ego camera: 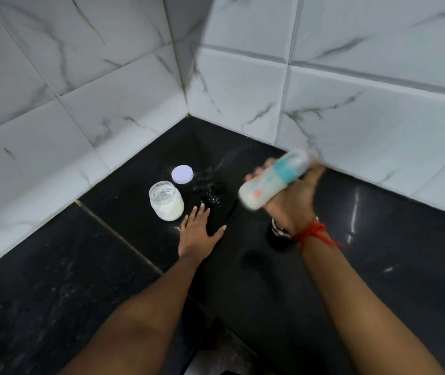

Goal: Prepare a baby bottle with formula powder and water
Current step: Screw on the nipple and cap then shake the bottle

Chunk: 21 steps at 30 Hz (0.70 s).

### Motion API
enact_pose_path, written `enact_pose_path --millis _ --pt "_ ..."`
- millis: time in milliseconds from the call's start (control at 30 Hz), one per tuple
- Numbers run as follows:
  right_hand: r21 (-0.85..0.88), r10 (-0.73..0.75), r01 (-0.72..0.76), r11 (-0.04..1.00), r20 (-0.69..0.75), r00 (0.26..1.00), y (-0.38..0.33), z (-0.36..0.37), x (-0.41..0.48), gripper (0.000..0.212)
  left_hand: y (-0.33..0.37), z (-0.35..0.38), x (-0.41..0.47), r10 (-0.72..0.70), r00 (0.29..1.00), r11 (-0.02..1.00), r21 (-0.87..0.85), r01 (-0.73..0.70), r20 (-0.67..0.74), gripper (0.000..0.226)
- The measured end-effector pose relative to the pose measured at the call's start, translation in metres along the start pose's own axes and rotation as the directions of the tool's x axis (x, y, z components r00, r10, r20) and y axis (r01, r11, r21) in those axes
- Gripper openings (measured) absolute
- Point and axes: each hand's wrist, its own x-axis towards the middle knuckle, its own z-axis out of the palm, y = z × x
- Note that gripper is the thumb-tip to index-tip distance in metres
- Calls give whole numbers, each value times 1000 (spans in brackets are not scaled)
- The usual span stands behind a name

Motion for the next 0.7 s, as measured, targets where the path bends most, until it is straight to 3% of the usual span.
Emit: enact_pose_path --millis 133,233,333,433,467,567,667,700 --pt "116 -15 23 993 -69 998 3 -1 6 77 -1 1 1 5 1000 1000 -13 -5 9 84" --pt "-164 34 -35 986 -7 999 10 7 14 67 0 -1 1 10 1000 1000 -2 -10 -5 84" --pt "6 23 -23 1000 -101 995 7 6 18 78 -1 2 1 11 1000 1000 -13 -11 7 84" --pt "-173 71 -66 983 21 997 8 9 21 72 0 0 2 8 1000 1000 -14 -8 -9 84" --pt "-150 86 -79 986 46 995 8 11 18 71 0 -1 2 9 1000 1000 -9 -9 -5 84" --pt "56 -20 23 998 -61 998 1 9 21 77 0 1 0 -2 1000 1000 -29 3 7 84" --pt "-145 41 -34 989 43 998 5 21 17 66 -2 0 1 9 1000 1000 -5 -9 -15 85" --pt "-92 37 -35 995 19 999 6 20 17 65 -3 1 2 11 1000 1000 -1 -11 -7 85"
